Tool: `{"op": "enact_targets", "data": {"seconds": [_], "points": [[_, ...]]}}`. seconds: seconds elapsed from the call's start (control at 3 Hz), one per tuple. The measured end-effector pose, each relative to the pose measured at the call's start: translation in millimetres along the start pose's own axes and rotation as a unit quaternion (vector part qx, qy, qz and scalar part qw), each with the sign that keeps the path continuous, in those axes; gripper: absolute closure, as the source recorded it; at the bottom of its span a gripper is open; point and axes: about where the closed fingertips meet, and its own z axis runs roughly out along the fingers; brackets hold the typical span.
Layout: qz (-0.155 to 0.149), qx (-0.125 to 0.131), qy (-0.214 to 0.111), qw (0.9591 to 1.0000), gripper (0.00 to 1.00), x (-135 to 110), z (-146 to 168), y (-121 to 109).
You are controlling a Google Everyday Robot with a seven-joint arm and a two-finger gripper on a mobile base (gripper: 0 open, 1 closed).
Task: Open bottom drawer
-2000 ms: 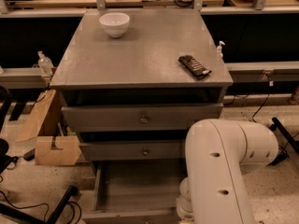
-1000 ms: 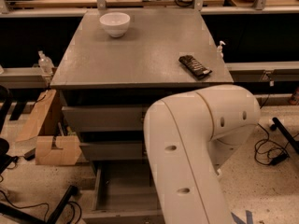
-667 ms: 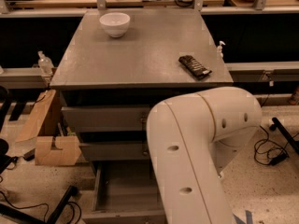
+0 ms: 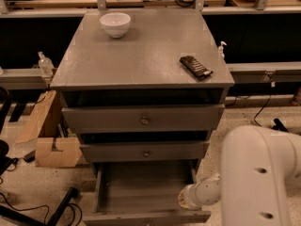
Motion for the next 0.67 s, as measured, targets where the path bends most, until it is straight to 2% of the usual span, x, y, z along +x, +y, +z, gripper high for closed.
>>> {"op": "enact_targets", "data": {"seconds": [0.33,0.67], "points": [[-0.003,0.025,-0.031,0.9992,1.00,3.9,8.5,-23.0],[-0.003,0.025,-0.031,0.9992,1.00,3.9,8.5,-23.0]]}}
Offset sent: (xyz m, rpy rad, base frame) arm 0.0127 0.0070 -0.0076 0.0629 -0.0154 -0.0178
